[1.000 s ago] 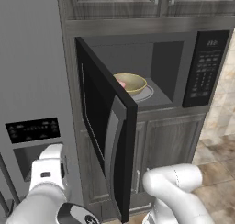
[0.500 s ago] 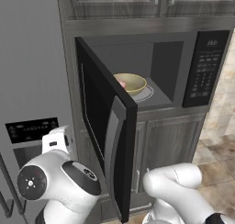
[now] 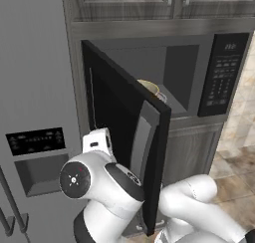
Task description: Remove the peach from the bowl and place it on the small plate. Then place the bowl with only the steak in the microwave, close the door, and press the start button to microwave the steak.
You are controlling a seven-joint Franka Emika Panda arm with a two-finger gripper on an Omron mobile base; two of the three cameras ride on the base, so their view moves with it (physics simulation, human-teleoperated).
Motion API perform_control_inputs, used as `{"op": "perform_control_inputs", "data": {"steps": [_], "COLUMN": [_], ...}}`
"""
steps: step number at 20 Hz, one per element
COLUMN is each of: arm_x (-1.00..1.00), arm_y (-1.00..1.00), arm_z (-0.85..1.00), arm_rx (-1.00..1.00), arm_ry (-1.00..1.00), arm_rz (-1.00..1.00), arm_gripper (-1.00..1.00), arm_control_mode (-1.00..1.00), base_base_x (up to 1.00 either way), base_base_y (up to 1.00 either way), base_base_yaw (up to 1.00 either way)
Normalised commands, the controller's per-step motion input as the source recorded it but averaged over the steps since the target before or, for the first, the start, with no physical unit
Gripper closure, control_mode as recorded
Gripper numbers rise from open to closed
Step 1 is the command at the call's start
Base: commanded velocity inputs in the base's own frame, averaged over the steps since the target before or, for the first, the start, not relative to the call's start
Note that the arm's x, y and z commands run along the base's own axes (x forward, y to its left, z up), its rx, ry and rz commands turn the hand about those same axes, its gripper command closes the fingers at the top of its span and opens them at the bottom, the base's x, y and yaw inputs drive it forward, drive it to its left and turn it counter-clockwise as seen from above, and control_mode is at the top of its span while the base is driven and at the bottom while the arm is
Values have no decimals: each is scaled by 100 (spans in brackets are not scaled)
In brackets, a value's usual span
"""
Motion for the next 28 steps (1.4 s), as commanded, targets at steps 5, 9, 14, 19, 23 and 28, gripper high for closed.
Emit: {"op": "perform_control_inputs", "data": {"steps": [5, 9, 14, 19, 23, 28], "arm_x": [5, 29, 39, 69, 76, 69], "arm_y": [-92, -94, -80, -46, -24, -24], "arm_z": [29, 36, 27, 9, 0, 5], "arm_rx": [0, 0, 0, 0, 0, 0], "arm_ry": [0, 0, 0, 0, 0, 0], "arm_rz": [-7, -5, -3, 0, 7, 5], "arm_gripper": [-100, -100, -100, -100, -100, -100], "arm_control_mode": [-100, -100, -100, -100, -100, -100], "base_base_x": [0, 0, 0, 0, 0, 0], "base_base_y": [0, 0, 0, 0, 0, 0], "base_base_yaw": [0, 0, 0, 0, 0, 0]}}
